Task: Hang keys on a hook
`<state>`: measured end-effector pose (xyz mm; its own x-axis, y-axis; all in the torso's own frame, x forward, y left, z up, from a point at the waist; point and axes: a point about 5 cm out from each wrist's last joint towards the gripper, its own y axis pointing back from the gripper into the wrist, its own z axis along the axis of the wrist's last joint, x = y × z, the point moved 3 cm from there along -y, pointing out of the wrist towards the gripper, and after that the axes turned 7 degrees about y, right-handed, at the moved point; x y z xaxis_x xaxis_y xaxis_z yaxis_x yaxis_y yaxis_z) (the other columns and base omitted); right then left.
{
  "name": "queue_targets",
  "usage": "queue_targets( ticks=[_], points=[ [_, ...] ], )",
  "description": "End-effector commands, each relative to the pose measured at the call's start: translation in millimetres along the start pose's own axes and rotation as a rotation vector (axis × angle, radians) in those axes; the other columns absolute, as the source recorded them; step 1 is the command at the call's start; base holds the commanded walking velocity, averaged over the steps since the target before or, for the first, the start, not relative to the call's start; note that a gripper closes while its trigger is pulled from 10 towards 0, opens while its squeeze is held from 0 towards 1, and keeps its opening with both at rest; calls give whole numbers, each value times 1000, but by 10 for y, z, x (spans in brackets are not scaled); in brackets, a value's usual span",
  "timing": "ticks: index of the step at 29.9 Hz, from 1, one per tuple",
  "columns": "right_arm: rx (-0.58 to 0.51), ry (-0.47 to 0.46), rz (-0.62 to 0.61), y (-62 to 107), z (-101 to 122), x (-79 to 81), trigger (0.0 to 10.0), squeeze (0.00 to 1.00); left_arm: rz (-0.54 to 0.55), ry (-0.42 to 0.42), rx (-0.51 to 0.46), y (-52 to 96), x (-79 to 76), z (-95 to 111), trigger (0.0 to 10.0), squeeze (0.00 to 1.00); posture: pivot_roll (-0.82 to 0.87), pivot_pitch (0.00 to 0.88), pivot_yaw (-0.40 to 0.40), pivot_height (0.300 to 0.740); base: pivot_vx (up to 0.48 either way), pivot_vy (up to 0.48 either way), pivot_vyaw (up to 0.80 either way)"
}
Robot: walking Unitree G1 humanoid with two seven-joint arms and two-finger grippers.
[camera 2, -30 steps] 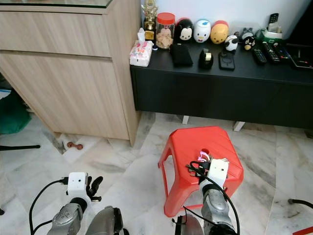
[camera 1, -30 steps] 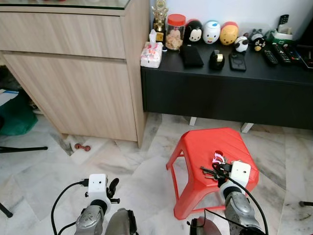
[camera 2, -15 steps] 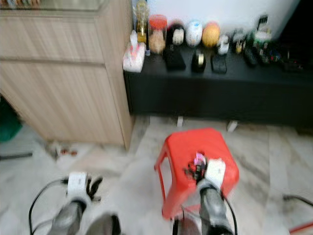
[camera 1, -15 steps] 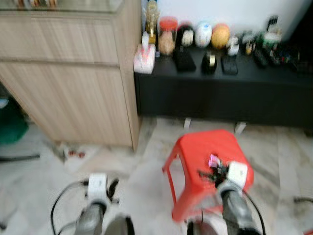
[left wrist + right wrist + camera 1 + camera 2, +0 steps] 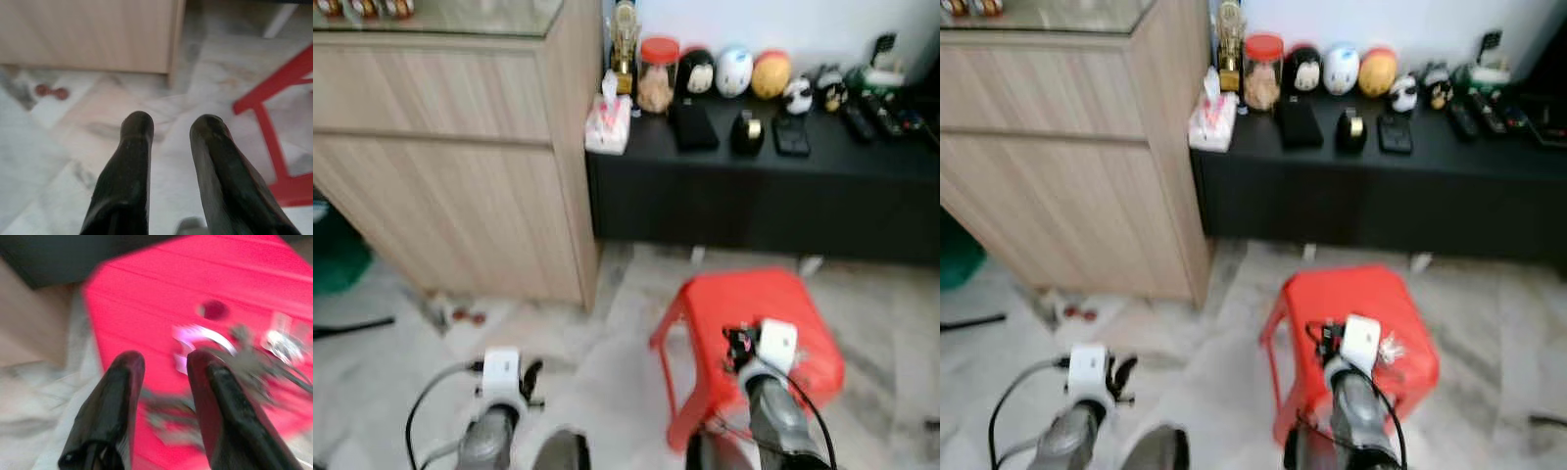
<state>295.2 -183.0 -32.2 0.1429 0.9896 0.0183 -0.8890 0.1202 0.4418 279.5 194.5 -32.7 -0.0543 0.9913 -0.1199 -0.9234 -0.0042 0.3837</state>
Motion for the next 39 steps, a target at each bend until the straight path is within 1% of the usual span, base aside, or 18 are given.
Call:
queue_targets(
  ticks=[1,8,12,14,15,18,19,23,24,25,29,34,39],
  points=[
    [28,3,-14,35,-94,-60,10000,0,2,10,41,53,-10,-132,10000,0,-56,105,-26,639,0,0,0],
    [45,6,-14,61,-158,-79,10000,0,5,8,50,63,-3,-155,10000,0,-58,105,-26,639,0,0,0],
    [82,27,-2,69,-214,-81,10000,0,4,7,52,61,-6,-156,10000,0,-58,104,-26,639,0,0,0],
    [114,63,5,75,-258,-83,10000,0,4,8,52,61,-7,-156,10000,0,-58,104,-26,639,0,0,0],
    [133,103,9,80,-286,-88,10000,0,4,7,52,60,-8,-156,10000,0,-57,103,-26,639,0,0,0],
    [129,175,27,77,-277,-86,10000,0,4,8,52,59,-7,-154,10000,0,-57,103,-25,639,0,0,0],
    [128,180,34,78,-277,-82,10000,0,4,8,53,59,-9,-156,10000,0,-57,103,-25,639,0,0,0],
    [113,146,22,74,-256,-85,10000,0,5,8,52,59,-7,-155,10000,0,-57,105,-26,639,0,0,0],
    [111,158,27,63,-238,-78,10000,0,5,8,53,59,-7,-155,10000,0,-57,105,-26,639,0,0,0],
    [98,163,38,54,-210,-56,10000,0,4,8,53,58,-8,-155,10000,0,-58,105,-25,629,0,0,0],
    [89,165,40,51,-194,-45,10000,0,4,8,54,58,-10,-157,10000,0,-57,105,-25,609,0,0,0],
    [78,185,46,52,-183,-29,10000,0,2,11,55,54,-21,-157,10000,0,-56,106,-25,609,0,0,0],
    [69,180,43,47,-165,-21,10000,0,0,15,52,47,-29,-146,10000,0,-53,104,-23,609,0,0,0]
  ],
)
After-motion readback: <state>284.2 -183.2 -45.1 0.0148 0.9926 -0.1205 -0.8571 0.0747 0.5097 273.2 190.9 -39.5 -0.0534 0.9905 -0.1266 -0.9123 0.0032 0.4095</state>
